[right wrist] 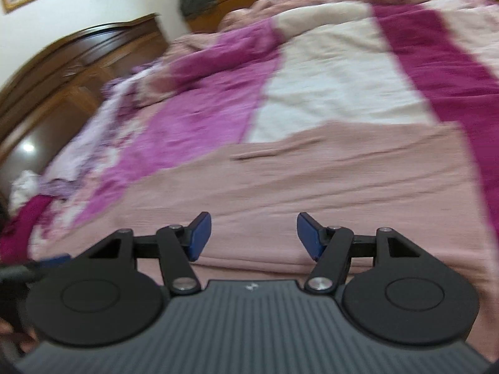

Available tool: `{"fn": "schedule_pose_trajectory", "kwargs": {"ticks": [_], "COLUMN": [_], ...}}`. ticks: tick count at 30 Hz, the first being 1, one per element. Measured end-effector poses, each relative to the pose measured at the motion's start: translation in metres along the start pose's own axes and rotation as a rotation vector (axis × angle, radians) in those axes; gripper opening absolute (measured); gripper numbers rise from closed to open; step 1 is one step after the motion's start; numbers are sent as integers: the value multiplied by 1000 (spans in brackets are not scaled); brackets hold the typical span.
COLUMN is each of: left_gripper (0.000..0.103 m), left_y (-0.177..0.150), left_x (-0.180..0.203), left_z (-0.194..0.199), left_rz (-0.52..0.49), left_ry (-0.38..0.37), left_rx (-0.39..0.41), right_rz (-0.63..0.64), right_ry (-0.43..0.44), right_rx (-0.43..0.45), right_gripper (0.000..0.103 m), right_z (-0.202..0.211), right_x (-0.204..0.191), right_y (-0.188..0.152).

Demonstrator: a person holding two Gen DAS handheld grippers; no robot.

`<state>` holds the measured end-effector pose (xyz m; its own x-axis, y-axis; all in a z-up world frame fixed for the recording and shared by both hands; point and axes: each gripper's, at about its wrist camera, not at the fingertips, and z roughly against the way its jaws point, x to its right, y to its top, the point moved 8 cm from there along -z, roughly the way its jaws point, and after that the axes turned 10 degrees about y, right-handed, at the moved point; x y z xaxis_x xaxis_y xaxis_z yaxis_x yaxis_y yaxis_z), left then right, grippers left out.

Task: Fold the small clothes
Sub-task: 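Open the right tool to release the folded sleeve, then move the left tool to the other sleeve cuff and close on it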

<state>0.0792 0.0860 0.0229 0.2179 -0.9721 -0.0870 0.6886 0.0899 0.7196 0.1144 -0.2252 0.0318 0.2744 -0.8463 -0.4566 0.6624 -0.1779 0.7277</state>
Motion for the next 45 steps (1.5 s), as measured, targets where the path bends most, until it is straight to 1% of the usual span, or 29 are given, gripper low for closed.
{"fn": "schedule_pose_trajectory", "kwargs": {"ticks": [3,7,9,10,12,13,17,24,30,34,37,45], "left_gripper": [103,95,91,90,89,89,90,91,91,91,91,91], "left_y": [9,15,14,13,9,6,3,2,1,0,-2,-14], "left_x": [21,43,50,51,53,52,46,41,25,5,-11,-64], "left_z": [-9,-25,-36,-44,-58,-64,-75,-71,-47,-26,-11,19], "left_rz": [-24,-62,-79,-85,-85,-81,-74,-58,-42,26,76,175], "left_ry": [-27,-40,-32,-24,-7,-6,-19,-26,-5,-14,-13,70], "left_rx": [17,25,17,5,-28,-42,-43,-39,-44,-37,-30,-25], "right_rz": [2,19,30,32,18,13,27,5,-5,-22,-3,-8], "right_ry": [-99,-206,-242,-257,-283,-282,-285,-281,-269,-238,-220,-169], "right_rx": [26,30,19,10,-21,-28,15,38,55,56,55,43], "right_gripper": [64,64,64,62,61,61,62,63,63,63,64,64], "right_z": [20,33,33,32,25,23,22,27,44,55,62,76], "right_x": [29,57,67,71,82,85,87,83,69,57,44,22], "right_y": [-3,-11,-15,-18,-28,-32,-41,-38,-35,-37,-39,-53]}}
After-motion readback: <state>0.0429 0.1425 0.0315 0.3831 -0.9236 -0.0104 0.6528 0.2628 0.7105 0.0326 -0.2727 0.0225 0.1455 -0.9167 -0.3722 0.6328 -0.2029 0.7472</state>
